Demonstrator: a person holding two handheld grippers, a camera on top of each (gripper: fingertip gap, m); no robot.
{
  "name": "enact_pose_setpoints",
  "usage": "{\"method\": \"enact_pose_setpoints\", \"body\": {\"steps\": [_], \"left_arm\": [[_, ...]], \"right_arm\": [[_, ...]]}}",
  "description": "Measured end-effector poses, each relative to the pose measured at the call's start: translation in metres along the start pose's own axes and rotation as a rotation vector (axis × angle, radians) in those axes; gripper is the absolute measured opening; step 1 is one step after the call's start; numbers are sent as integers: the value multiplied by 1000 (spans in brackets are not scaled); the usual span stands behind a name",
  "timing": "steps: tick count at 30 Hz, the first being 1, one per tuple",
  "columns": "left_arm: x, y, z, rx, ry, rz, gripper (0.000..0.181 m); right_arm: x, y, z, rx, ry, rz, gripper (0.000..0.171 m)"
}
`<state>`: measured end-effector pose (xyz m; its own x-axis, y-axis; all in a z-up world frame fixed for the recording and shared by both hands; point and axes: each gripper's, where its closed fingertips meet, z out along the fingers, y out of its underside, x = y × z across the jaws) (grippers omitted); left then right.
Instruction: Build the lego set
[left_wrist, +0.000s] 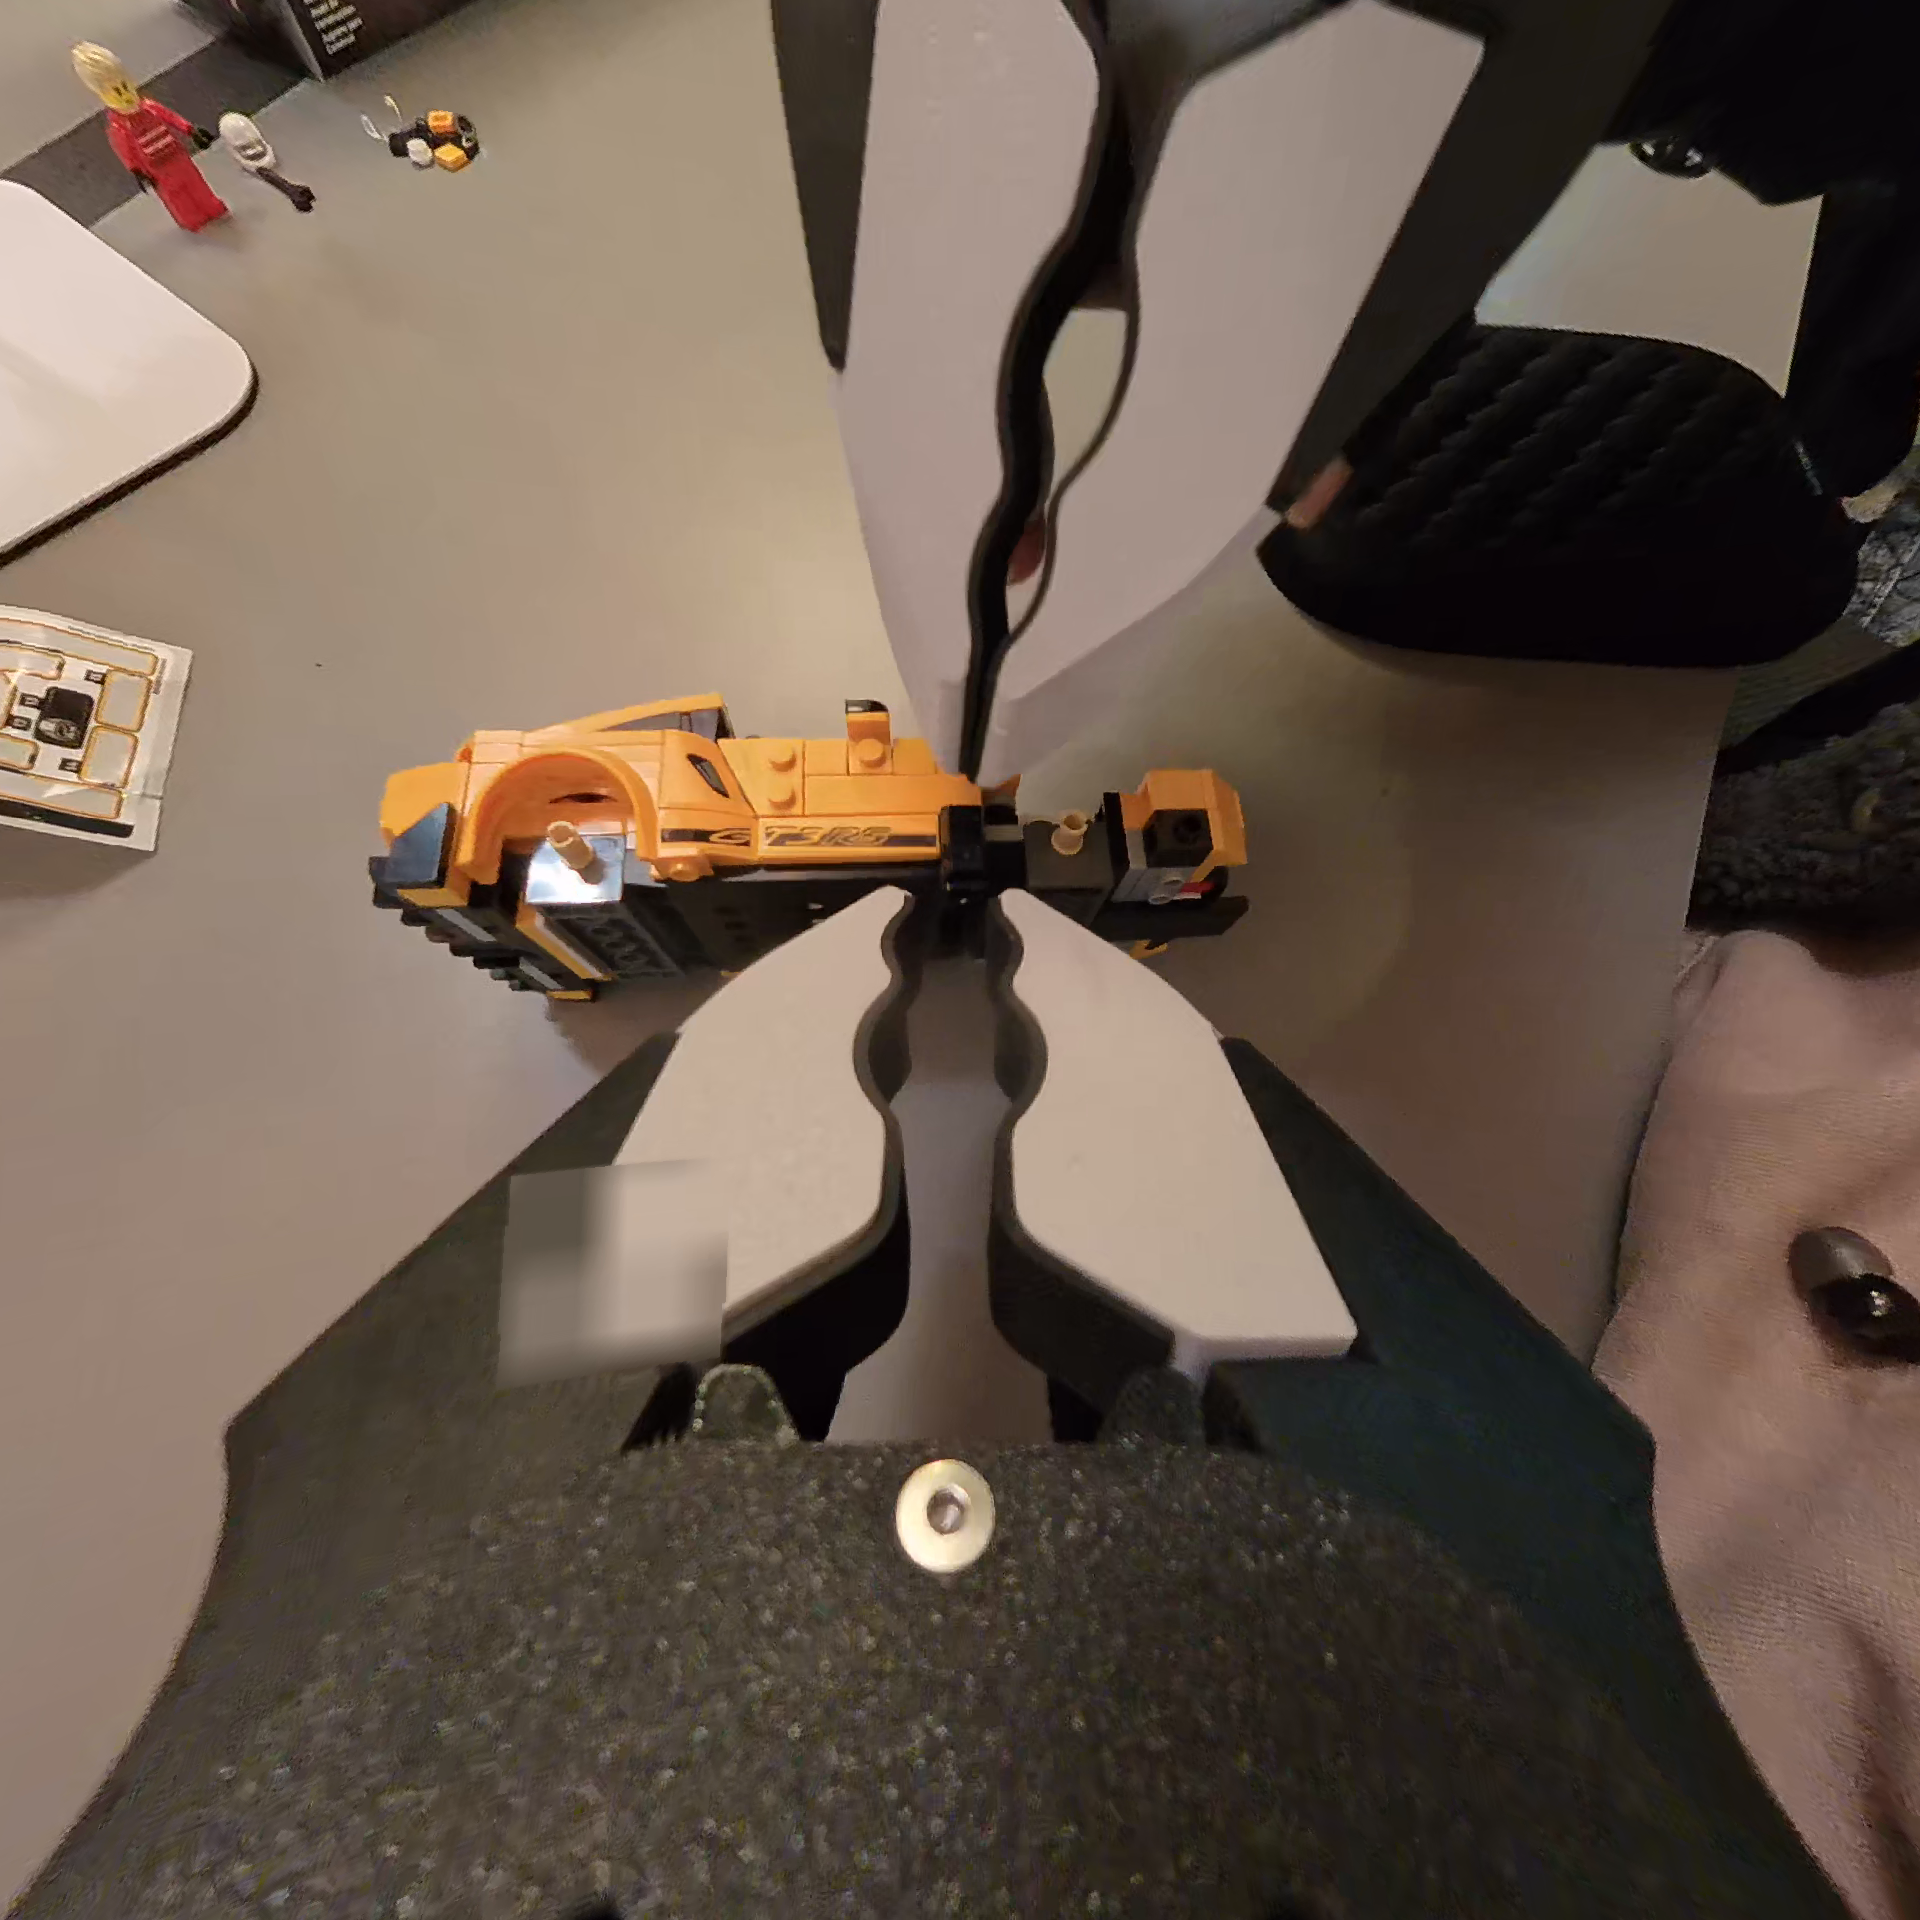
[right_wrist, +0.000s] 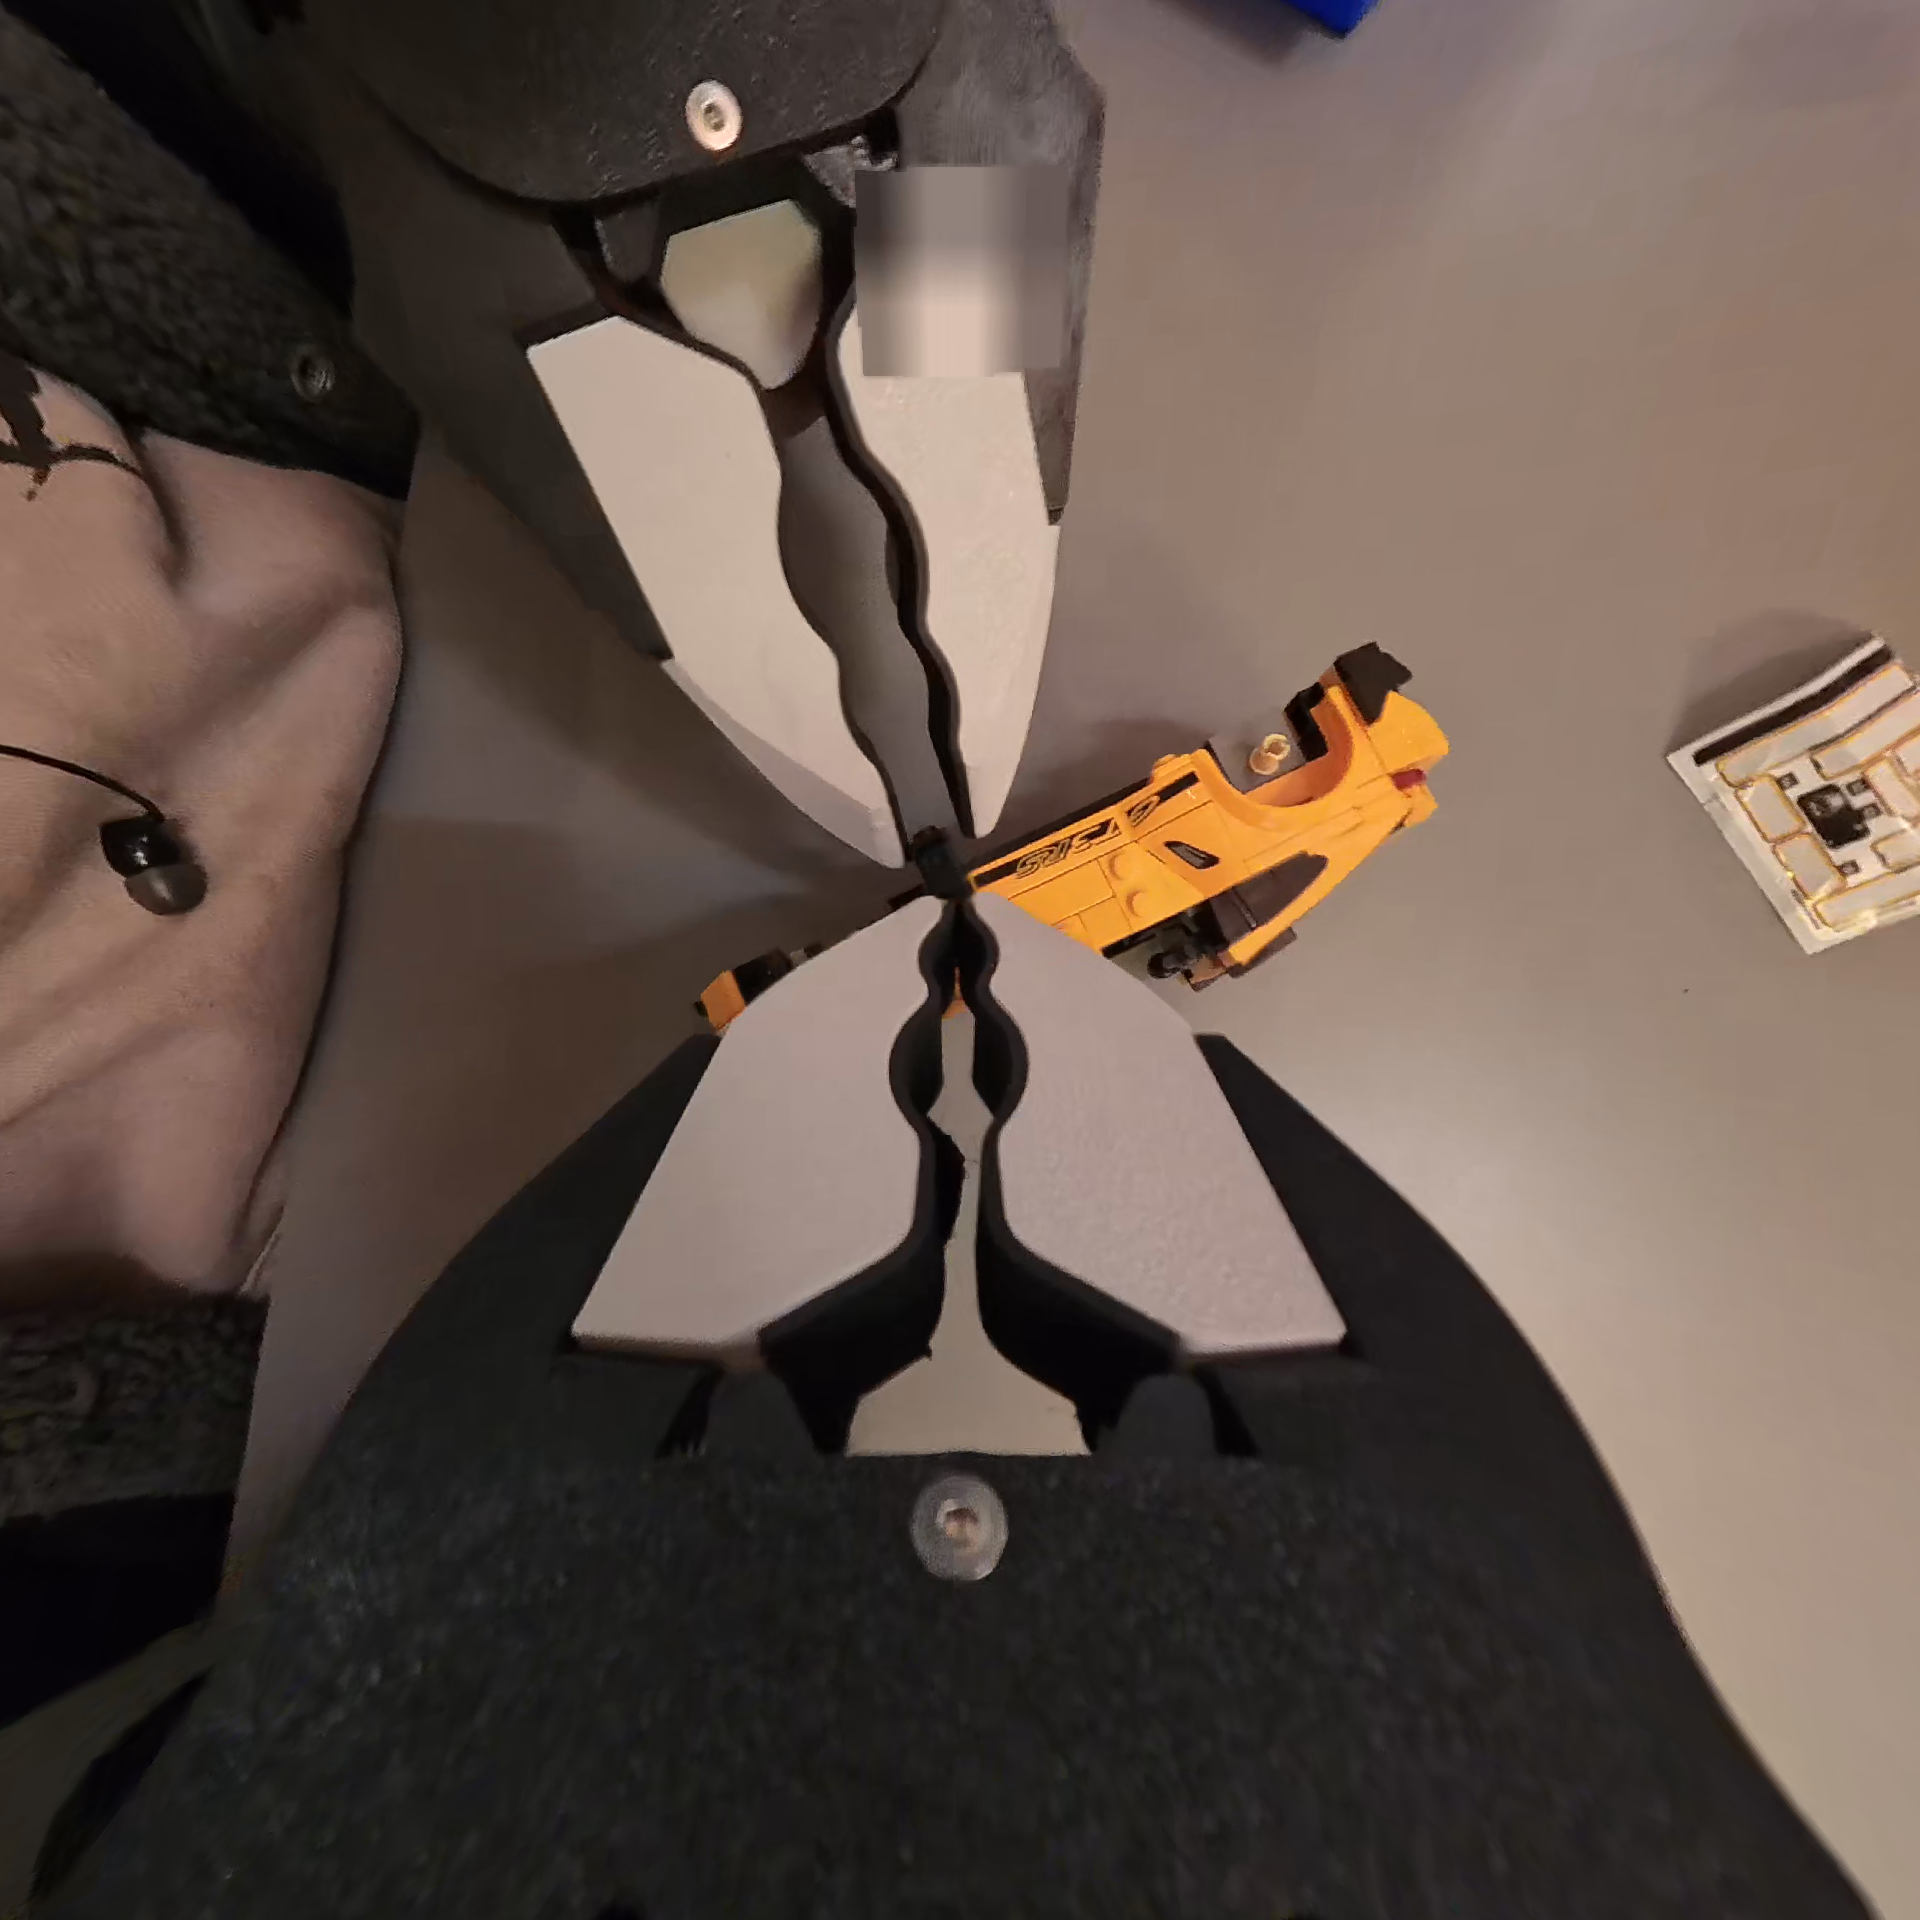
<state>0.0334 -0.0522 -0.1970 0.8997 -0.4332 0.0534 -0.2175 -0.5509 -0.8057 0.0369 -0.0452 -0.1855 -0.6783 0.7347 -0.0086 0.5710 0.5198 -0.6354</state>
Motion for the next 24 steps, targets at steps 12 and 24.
{"method": "enact_pose_setpoints", "body": {"steps": [12,24], "left_arm": [[2,1,2,7,10,-3,7],[-5,1,-19,6,-16,45,20]], "right_arm": [[-2,1,7,-68,-4,-34,0],[3,-16,-24,173,162,159,0]]}}
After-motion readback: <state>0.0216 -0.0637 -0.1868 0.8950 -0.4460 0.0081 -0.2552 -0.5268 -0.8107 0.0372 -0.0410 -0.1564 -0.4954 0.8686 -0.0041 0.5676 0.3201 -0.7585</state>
